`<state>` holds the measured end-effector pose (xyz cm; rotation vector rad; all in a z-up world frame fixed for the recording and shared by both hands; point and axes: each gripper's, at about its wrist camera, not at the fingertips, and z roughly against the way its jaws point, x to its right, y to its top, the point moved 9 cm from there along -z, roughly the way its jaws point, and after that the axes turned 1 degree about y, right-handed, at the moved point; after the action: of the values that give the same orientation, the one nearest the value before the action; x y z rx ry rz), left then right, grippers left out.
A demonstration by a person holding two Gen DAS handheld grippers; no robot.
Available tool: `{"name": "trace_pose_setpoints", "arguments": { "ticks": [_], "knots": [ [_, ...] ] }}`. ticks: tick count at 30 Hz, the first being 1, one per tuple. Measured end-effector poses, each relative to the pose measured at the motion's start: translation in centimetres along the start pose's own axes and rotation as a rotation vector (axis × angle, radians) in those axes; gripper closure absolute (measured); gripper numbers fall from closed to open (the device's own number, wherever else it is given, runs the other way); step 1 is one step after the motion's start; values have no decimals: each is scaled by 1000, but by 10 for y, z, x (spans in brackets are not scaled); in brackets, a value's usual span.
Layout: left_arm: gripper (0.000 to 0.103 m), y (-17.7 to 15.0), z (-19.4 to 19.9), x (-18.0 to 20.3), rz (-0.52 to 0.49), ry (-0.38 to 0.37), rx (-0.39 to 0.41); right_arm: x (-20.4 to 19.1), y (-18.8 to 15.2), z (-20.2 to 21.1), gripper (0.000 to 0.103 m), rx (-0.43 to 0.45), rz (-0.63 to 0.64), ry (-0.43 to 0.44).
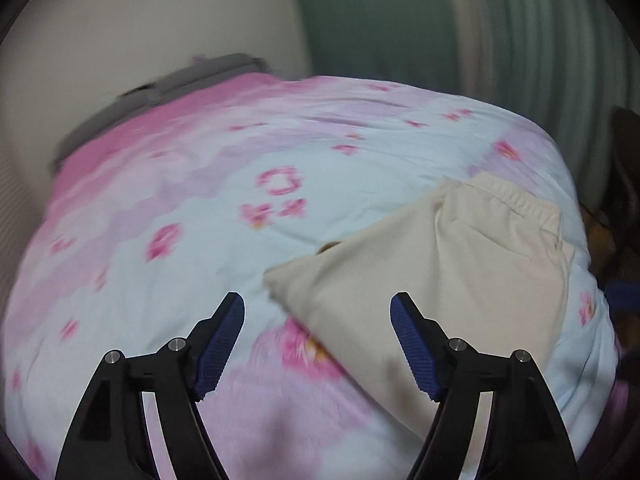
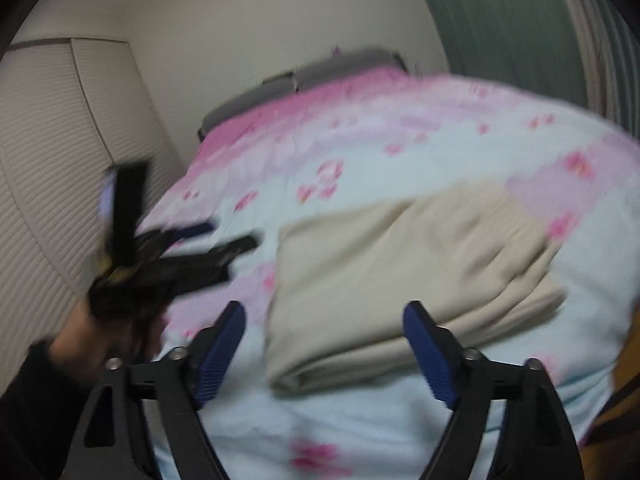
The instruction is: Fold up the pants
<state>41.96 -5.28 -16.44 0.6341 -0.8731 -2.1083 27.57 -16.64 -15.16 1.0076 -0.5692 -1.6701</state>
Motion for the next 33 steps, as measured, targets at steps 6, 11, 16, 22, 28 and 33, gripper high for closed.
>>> {"name": "trace_pose_setpoints", "arguments": {
  "ticks": [6,11,16,22,28,33],
  "knots": [
    [15,-13,47,26,226,107,23,76,29,14,12,49,-62,-83],
    [9,-39,47,27,500,168,-5,150,35,11,11,14,-219,-116],
    [9,-61,32,40,603,217,-31,186,19,-16,11,-37,-378,-89],
    [9,-81,12,44,706,212,-63,210,5,-48,11,-81,-475,-67],
    [9,-87,-5,49,749,215,-94,224,-6,-82,11,-133,-517,12],
    [9,-90,-22,53,789,175,-116,220,-12,-107,9,-185,-564,128]
  ]
}}
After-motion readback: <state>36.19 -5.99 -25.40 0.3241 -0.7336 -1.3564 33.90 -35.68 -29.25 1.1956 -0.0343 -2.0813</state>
